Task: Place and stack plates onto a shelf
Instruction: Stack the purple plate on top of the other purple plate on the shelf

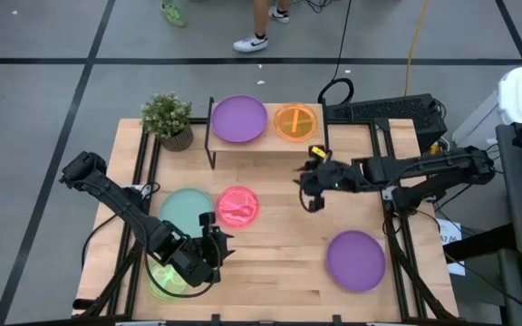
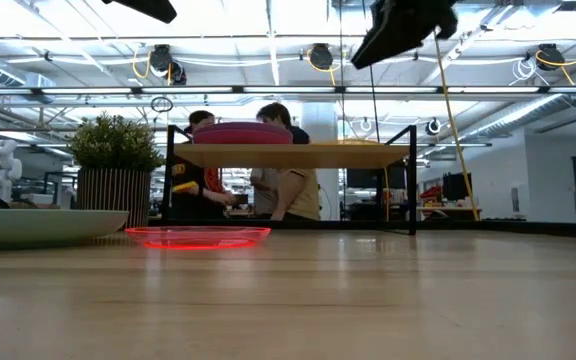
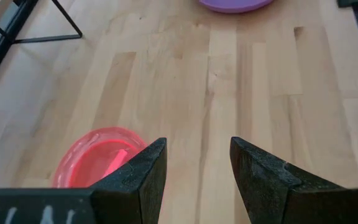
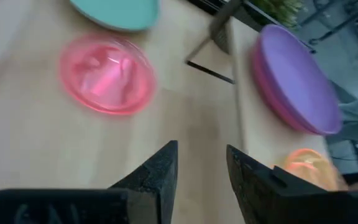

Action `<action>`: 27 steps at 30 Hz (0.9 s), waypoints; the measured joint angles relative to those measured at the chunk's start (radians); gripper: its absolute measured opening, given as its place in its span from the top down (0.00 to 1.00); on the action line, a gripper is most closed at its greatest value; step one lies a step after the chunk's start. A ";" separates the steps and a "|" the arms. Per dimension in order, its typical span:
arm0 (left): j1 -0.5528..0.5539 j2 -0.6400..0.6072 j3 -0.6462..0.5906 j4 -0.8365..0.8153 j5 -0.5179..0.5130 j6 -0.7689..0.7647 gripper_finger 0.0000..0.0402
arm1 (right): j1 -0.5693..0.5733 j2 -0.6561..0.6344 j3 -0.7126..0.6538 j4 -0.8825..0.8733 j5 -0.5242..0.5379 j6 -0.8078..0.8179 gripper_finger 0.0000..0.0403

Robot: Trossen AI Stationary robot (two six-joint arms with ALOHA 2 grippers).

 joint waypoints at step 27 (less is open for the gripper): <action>-0.043 0.000 0.000 -0.002 -0.001 -0.036 0.55 | 0.511 0.000 0.000 -0.196 -0.001 0.759 0.71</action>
